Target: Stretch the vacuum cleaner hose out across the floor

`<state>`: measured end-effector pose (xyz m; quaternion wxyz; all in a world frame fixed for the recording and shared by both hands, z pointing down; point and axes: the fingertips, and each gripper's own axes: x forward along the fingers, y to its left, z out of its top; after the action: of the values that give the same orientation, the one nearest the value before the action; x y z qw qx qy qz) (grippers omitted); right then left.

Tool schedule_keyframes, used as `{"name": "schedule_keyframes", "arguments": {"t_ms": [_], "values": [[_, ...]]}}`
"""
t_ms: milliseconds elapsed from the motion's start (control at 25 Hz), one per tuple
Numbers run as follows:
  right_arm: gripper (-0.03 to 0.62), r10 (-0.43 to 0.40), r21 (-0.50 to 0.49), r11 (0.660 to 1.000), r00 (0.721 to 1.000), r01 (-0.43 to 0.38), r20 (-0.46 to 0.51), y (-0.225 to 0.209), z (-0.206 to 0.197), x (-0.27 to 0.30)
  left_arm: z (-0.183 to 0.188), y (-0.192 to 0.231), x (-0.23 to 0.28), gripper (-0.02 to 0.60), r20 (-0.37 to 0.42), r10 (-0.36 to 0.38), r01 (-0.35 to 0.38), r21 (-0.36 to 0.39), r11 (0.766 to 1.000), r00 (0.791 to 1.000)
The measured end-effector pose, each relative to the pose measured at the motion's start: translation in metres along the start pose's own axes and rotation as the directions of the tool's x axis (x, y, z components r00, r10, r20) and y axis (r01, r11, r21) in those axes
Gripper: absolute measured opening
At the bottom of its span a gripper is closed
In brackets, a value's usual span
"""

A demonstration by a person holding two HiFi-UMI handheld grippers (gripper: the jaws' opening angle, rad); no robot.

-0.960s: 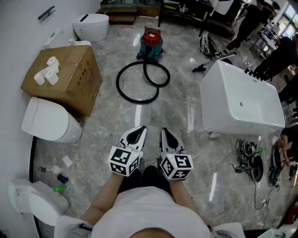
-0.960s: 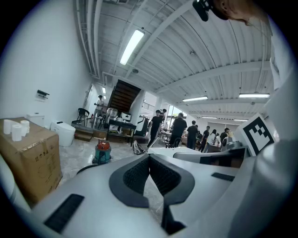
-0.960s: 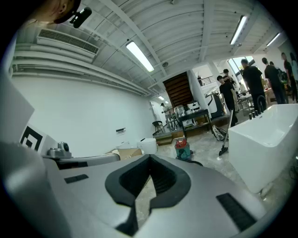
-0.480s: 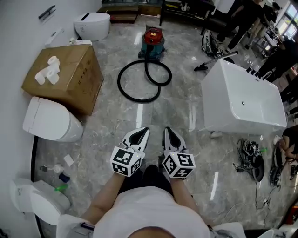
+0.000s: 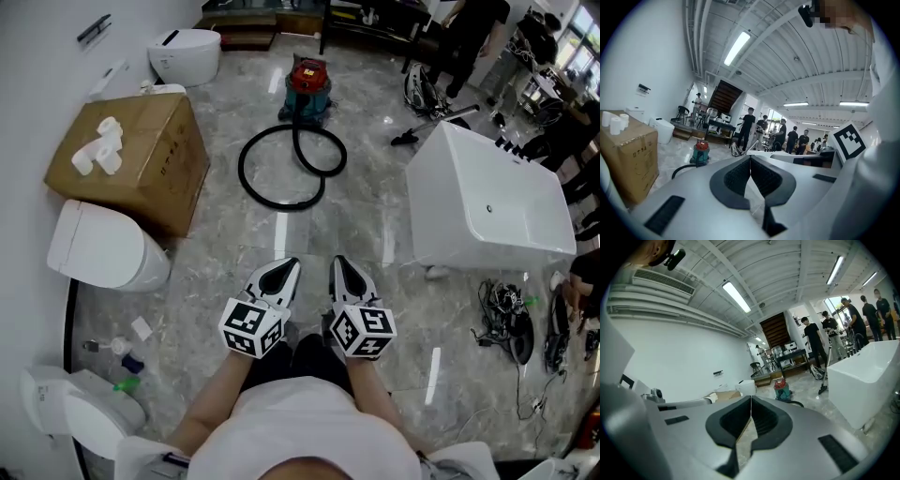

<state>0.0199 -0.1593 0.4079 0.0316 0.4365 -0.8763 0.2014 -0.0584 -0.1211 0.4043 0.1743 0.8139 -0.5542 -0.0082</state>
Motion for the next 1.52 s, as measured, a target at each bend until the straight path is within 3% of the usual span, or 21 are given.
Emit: {"name": "schedule_keyframes", "arguments": {"t_ms": [200,720,1080,1520], "values": [[0.015,-0.010,-0.008,1.000,1.000,0.010,0.015,0.017,-0.005,0.005,0.006,0.014,-0.012,0.008,0.023,-0.038,0.038,0.011,0.999,0.999],[0.015,-0.026,0.023,0.999,1.000,0.026,0.011,0.021,-0.019,0.013,-0.011,0.032,-0.017,0.008,-0.021,-0.033,0.033,-0.018,0.999,0.999],[0.015,0.025,0.019,1.000,1.000,-0.025,-0.005,0.001,-0.002,0.081,0.003,0.066,0.038,0.008,-0.019,-0.004,0.004,-0.009,1.000,1.000],[0.015,0.030,0.007,1.000,0.999,-0.030,-0.019,-0.075,0.056,0.183,0.044,0.112,0.150,0.008,-0.002,0.049,-0.049,-0.023,0.999,0.999]]}}
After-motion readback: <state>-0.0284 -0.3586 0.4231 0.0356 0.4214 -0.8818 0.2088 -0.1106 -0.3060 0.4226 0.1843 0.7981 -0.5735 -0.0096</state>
